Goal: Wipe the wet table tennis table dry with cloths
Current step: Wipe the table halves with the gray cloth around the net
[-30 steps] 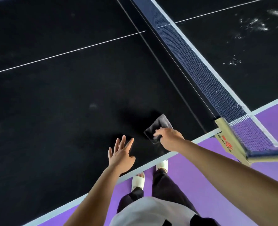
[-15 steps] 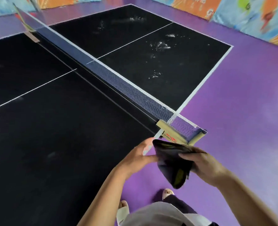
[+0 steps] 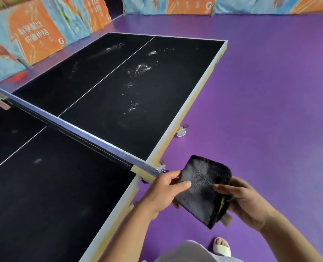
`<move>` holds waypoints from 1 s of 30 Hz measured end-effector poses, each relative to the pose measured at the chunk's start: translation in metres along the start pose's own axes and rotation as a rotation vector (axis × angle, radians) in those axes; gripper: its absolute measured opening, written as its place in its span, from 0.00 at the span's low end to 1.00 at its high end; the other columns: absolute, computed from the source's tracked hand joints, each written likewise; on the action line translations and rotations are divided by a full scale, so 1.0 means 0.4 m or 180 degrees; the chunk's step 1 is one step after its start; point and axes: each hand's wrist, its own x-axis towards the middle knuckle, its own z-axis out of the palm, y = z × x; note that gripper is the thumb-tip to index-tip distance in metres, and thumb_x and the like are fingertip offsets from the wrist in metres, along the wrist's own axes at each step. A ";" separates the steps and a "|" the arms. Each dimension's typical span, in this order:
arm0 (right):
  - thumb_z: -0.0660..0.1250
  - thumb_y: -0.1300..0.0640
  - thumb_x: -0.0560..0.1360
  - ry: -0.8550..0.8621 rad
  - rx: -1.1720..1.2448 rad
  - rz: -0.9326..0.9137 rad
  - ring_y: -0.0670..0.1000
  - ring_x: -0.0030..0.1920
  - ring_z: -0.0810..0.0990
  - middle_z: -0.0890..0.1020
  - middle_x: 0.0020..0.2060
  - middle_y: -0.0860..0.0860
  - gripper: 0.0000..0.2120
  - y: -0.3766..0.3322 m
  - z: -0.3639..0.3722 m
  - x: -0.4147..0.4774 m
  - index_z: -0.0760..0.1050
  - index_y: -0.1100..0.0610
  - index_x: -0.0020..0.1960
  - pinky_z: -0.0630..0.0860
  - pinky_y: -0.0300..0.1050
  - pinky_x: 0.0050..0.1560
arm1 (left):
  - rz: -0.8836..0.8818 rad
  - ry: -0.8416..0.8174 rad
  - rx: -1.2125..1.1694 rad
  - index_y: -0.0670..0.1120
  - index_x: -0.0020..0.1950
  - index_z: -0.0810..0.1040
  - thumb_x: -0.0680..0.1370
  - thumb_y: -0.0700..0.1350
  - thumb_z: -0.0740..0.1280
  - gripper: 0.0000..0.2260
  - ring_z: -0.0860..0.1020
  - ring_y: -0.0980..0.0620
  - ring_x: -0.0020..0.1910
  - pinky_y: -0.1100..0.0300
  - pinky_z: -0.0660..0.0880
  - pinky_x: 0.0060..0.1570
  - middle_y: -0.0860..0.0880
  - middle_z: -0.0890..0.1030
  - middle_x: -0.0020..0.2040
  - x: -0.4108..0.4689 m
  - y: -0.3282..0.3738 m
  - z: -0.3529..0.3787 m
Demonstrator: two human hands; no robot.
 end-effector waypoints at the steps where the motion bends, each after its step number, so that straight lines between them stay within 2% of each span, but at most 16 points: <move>1: 0.65 0.69 0.73 0.0083 0.0007 -0.0062 0.58 0.21 0.73 0.74 0.35 0.66 0.10 -0.022 -0.053 -0.005 0.75 0.73 0.52 0.73 0.47 0.22 | -0.0031 -0.0074 -0.0014 0.46 0.61 0.82 0.81 0.41 0.68 0.10 0.83 0.45 0.58 0.45 0.78 0.62 0.47 0.86 0.56 0.027 0.019 0.039; 5: 0.62 0.68 0.74 0.0053 0.0257 -0.0290 0.57 0.21 0.72 0.75 0.33 0.62 0.12 -0.111 -0.206 -0.007 0.75 0.70 0.57 0.72 0.46 0.23 | -0.0087 -0.0132 -0.0188 0.44 0.63 0.81 0.82 0.40 0.66 0.11 0.82 0.47 0.60 0.51 0.77 0.64 0.45 0.85 0.58 0.121 0.088 0.155; 7: 0.61 0.61 0.76 -0.0104 0.0532 -0.0354 0.57 0.22 0.72 0.77 0.31 0.61 0.13 -0.140 -0.250 0.007 0.77 0.66 0.57 0.70 0.46 0.24 | -0.0136 -0.0055 -0.0417 0.42 0.63 0.80 0.81 0.39 0.66 0.11 0.82 0.46 0.60 0.54 0.78 0.61 0.43 0.84 0.59 0.151 0.113 0.193; 8: 0.62 0.55 0.76 -0.0166 0.0715 -0.0301 0.58 0.26 0.76 0.80 0.33 0.62 0.15 -0.147 -0.265 0.021 0.79 0.63 0.57 0.73 0.48 0.29 | -0.0185 -0.0025 -0.0561 0.42 0.63 0.80 0.81 0.38 0.65 0.11 0.82 0.47 0.59 0.56 0.79 0.58 0.42 0.84 0.59 0.167 0.122 0.207; 10: 0.61 0.45 0.77 -0.0198 0.1087 0.0042 0.62 0.45 0.84 0.85 0.50 0.61 0.21 -0.148 -0.281 0.061 0.82 0.58 0.60 0.78 0.57 0.49 | -0.0268 0.0070 -0.0619 0.44 0.60 0.81 0.81 0.38 0.65 0.10 0.83 0.50 0.55 0.60 0.81 0.50 0.44 0.85 0.58 0.204 0.136 0.223; 11: 0.58 0.43 0.79 -0.0157 0.1150 0.0249 0.62 0.55 0.83 0.84 0.57 0.60 0.23 -0.152 -0.282 0.081 0.82 0.58 0.61 0.77 0.59 0.58 | -0.0311 0.0125 -0.0508 0.46 0.58 0.82 0.81 0.39 0.66 0.08 0.84 0.51 0.54 0.59 0.81 0.47 0.45 0.85 0.57 0.227 0.141 0.226; 12: 0.56 0.42 0.79 -0.0124 0.1147 0.0438 0.61 0.59 0.82 0.83 0.60 0.59 0.25 -0.161 -0.282 0.101 0.82 0.57 0.61 0.78 0.58 0.59 | -0.0377 0.0156 -0.0377 0.48 0.57 0.81 0.82 0.40 0.66 0.07 0.84 0.50 0.54 0.57 0.82 0.46 0.45 0.85 0.56 0.252 0.142 0.225; 15: 0.58 0.40 0.76 0.0180 0.0831 0.0725 0.58 0.54 0.85 0.84 0.56 0.58 0.27 -0.207 -0.311 0.174 0.85 0.59 0.55 0.83 0.51 0.48 | -0.0503 0.0146 -0.0255 0.46 0.61 0.81 0.81 0.42 0.67 0.09 0.83 0.44 0.57 0.46 0.84 0.48 0.41 0.83 0.59 0.357 0.145 0.210; 17: 0.68 0.45 0.71 0.0452 0.0517 0.0691 0.58 0.46 0.85 0.85 0.52 0.57 0.24 -0.244 -0.345 0.226 0.82 0.62 0.56 0.79 0.48 0.45 | -0.0525 0.0041 -0.0315 0.46 0.61 0.81 0.80 0.42 0.68 0.10 0.84 0.44 0.56 0.45 0.83 0.47 0.40 0.83 0.59 0.442 0.151 0.200; 19: 0.78 0.49 0.63 0.0728 0.0214 0.0621 0.58 0.42 0.77 0.80 0.46 0.59 0.28 -0.280 -0.388 0.284 0.79 0.65 0.56 0.71 0.46 0.39 | -0.0619 -0.0039 -0.0299 0.49 0.59 0.81 0.80 0.42 0.69 0.09 0.84 0.45 0.51 0.43 0.83 0.48 0.43 0.83 0.54 0.538 0.156 0.200; 20: 0.78 0.52 0.62 0.0860 0.0123 0.0587 0.59 0.42 0.77 0.81 0.46 0.61 0.27 -0.295 -0.407 0.303 0.78 0.66 0.56 0.72 0.46 0.39 | -0.0711 -0.0073 -0.0294 0.50 0.59 0.80 0.79 0.42 0.69 0.09 0.83 0.46 0.49 0.42 0.83 0.47 0.45 0.83 0.52 0.581 0.158 0.208; 24: 0.67 0.67 0.71 0.1044 0.0042 0.0450 0.59 0.39 0.86 0.85 0.47 0.65 0.19 -0.411 -0.460 0.416 0.76 0.66 0.62 0.83 0.50 0.36 | -0.0823 -0.0402 -0.0446 0.50 0.65 0.78 0.78 0.39 0.67 0.16 0.82 0.49 0.41 0.51 0.84 0.40 0.46 0.80 0.47 0.783 0.201 0.210; 25: 0.68 0.69 0.70 0.1005 0.0027 0.0407 0.58 0.39 0.87 0.86 0.46 0.63 0.21 -0.442 -0.469 0.443 0.75 0.66 0.63 0.84 0.48 0.35 | -0.0825 -0.0454 -0.0487 0.50 0.65 0.78 0.78 0.39 0.67 0.16 0.82 0.50 0.40 0.52 0.84 0.40 0.46 0.80 0.45 0.821 0.226 0.199; 28: 0.83 0.62 0.51 0.0911 -0.0262 0.0296 0.56 0.48 0.86 0.86 0.50 0.59 0.43 -0.552 -0.467 0.529 0.75 0.62 0.64 0.83 0.49 0.44 | -0.0745 -0.0526 -0.0578 0.49 0.65 0.78 0.78 0.40 0.67 0.16 0.82 0.50 0.39 0.53 0.84 0.43 0.47 0.81 0.45 0.934 0.298 0.136; 29: 0.84 0.61 0.51 0.0903 -0.0381 0.0265 0.57 0.51 0.85 0.85 0.52 0.59 0.43 -0.584 -0.465 0.563 0.76 0.60 0.64 0.83 0.51 0.46 | -0.0728 -0.0515 -0.0578 0.49 0.65 0.77 0.78 0.40 0.68 0.16 0.82 0.49 0.40 0.52 0.84 0.46 0.46 0.81 0.46 0.968 0.321 0.107; 30: 0.80 0.63 0.58 0.0851 -0.0489 0.0204 0.57 0.51 0.85 0.85 0.53 0.59 0.35 -0.614 -0.459 0.597 0.76 0.59 0.65 0.83 0.52 0.46 | -0.0689 -0.0499 -0.0567 0.49 0.66 0.77 0.78 0.41 0.68 0.16 0.81 0.48 0.42 0.51 0.84 0.49 0.45 0.81 0.47 0.998 0.343 0.080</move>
